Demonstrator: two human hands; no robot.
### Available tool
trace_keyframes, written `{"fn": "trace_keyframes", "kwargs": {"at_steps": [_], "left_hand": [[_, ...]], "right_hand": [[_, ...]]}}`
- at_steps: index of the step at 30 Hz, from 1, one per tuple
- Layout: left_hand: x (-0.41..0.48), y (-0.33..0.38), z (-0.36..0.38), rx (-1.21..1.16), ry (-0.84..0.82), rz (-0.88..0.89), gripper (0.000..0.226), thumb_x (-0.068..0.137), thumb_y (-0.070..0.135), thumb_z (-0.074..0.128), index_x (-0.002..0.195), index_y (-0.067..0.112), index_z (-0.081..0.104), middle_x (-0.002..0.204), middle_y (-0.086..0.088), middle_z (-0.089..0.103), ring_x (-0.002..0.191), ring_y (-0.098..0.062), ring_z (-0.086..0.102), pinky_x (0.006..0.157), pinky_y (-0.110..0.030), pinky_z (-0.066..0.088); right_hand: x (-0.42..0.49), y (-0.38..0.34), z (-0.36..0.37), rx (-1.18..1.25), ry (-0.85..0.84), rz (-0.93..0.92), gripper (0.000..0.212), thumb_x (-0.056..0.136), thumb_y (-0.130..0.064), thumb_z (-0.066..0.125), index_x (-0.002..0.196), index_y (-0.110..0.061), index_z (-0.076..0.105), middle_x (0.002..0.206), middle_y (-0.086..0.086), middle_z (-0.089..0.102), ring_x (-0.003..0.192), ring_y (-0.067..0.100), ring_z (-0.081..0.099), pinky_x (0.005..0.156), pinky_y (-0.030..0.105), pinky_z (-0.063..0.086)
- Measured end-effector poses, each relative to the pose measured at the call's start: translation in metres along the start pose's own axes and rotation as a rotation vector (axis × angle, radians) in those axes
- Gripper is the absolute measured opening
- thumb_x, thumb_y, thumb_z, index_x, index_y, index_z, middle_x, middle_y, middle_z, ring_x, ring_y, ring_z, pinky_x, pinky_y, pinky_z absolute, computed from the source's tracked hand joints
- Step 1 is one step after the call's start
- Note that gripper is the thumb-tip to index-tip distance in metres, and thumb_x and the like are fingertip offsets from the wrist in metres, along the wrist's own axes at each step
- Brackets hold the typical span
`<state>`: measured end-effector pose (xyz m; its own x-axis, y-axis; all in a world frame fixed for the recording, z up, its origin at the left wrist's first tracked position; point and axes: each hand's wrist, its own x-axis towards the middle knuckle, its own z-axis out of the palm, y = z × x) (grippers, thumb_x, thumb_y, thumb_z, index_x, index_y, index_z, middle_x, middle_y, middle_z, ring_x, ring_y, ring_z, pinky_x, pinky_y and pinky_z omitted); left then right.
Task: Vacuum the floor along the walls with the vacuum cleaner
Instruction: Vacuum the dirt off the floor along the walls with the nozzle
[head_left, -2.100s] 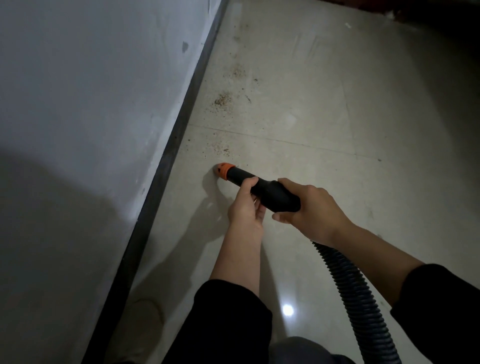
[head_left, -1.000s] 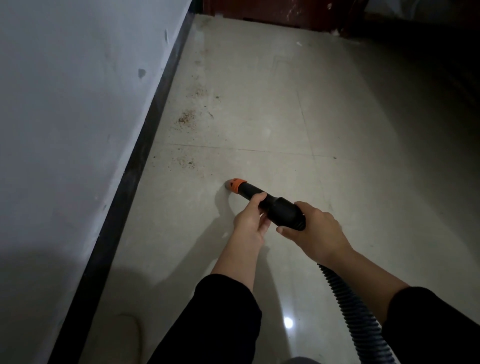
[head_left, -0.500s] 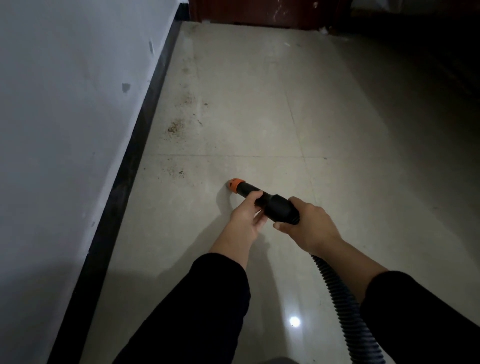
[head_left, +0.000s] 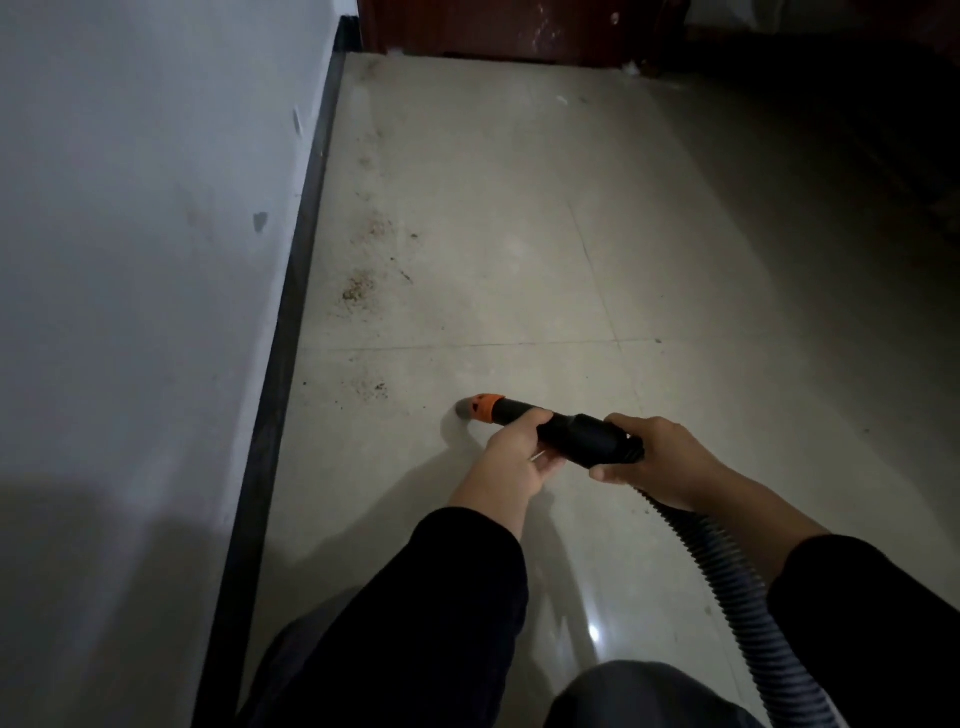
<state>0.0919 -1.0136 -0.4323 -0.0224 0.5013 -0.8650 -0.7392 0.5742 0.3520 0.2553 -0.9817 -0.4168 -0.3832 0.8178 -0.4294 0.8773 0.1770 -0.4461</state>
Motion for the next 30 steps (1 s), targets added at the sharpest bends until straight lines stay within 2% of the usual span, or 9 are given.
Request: {"fn": "trace_keyframes", "kwargs": {"at_steps": [2, 4, 9, 13, 18, 23, 27, 30], "left_hand": [[0.000, 0.013, -0.006, 0.011, 0.009, -0.025, 0.032, 0.093, 0.006, 0.063, 0.123, 0.000, 0.052, 0.119, -0.020, 0.063, 0.115, -0.034, 0.060, 0.090, -0.041, 0.053], [0.004, 0.026, -0.012, 0.006, 0.015, -0.049, 0.038, 0.093, 0.007, 0.063, 0.128, -0.002, 0.051, 0.124, -0.020, 0.061, 0.116, -0.033, 0.060, 0.086, -0.039, 0.052], [0.021, 0.039, -0.015, -0.059, 0.004, -0.082, 0.040, 0.092, 0.008, 0.064, 0.129, -0.002, 0.052, 0.116, -0.019, 0.064, 0.112, -0.032, 0.062, 0.079, -0.038, 0.052], [0.034, 0.048, -0.013, -0.070, 0.000, -0.086, 0.042, 0.091, 0.007, 0.064, 0.130, -0.002, 0.051, 0.113, -0.020, 0.064, 0.094, -0.029, 0.063, 0.079, -0.039, 0.053], [0.043, 0.057, -0.025, -0.121, 0.013, -0.079, 0.037, 0.091, 0.008, 0.066, 0.124, -0.002, 0.053, 0.102, -0.018, 0.064, 0.084, -0.026, 0.063, 0.076, -0.036, 0.054], [0.044, 0.048, -0.036, -0.197, 0.017, -0.051, 0.032, 0.090, 0.011, 0.067, 0.118, 0.001, 0.056, 0.095, -0.015, 0.066, 0.076, -0.021, 0.064, 0.069, -0.031, 0.054], [0.039, 0.042, -0.040, -0.250, 0.027, -0.025, 0.025, 0.089, 0.010, 0.068, 0.109, 0.002, 0.055, 0.090, -0.014, 0.065, 0.074, -0.020, 0.064, 0.074, -0.030, 0.054], [0.034, 0.042, -0.042, -0.262, 0.031, 0.002, 0.033, 0.089, 0.011, 0.067, 0.118, 0.000, 0.055, 0.089, -0.014, 0.065, 0.073, -0.020, 0.064, 0.074, -0.030, 0.053]], "right_hand": [[0.008, -0.012, -0.001, -0.003, -0.018, -0.004, 0.031, 0.078, -0.037, 0.079, 0.099, -0.020, 0.062, 0.085, 0.002, 0.066, 0.082, 0.021, 0.061, 0.073, 0.032, 0.047], [0.017, -0.024, -0.001, -0.008, -0.032, -0.004, 0.032, 0.078, -0.036, 0.079, 0.100, -0.020, 0.062, 0.086, 0.002, 0.066, 0.083, 0.020, 0.061, 0.075, 0.032, 0.047], [0.035, -0.032, -0.006, -0.055, -0.042, -0.052, 0.036, 0.077, -0.035, 0.079, 0.104, -0.019, 0.062, 0.087, 0.003, 0.067, 0.080, 0.017, 0.060, 0.075, 0.031, 0.046], [0.047, -0.035, -0.015, -0.072, -0.047, -0.104, 0.036, 0.077, -0.038, 0.079, 0.105, -0.024, 0.061, 0.082, 0.001, 0.066, 0.074, 0.012, 0.059, 0.073, 0.032, 0.047], [0.062, -0.041, -0.014, -0.074, -0.095, -0.152, 0.034, 0.077, -0.042, 0.078, 0.102, -0.028, 0.060, 0.077, 0.000, 0.066, 0.072, 0.016, 0.061, 0.072, 0.036, 0.050], [0.065, -0.046, -0.010, -0.095, -0.130, -0.203, 0.033, 0.077, -0.043, 0.076, 0.101, -0.028, 0.059, 0.075, -0.002, 0.065, 0.067, 0.011, 0.059, 0.067, 0.032, 0.049], [0.062, -0.051, -0.011, -0.110, -0.150, -0.222, 0.033, 0.078, -0.042, 0.076, 0.103, -0.028, 0.059, 0.078, -0.002, 0.066, 0.071, 0.013, 0.060, 0.070, 0.034, 0.050], [0.061, -0.056, -0.012, -0.123, -0.151, -0.225, 0.034, 0.078, -0.042, 0.076, 0.104, -0.029, 0.059, 0.079, -0.001, 0.066, 0.072, 0.015, 0.061, 0.071, 0.037, 0.051]]}}
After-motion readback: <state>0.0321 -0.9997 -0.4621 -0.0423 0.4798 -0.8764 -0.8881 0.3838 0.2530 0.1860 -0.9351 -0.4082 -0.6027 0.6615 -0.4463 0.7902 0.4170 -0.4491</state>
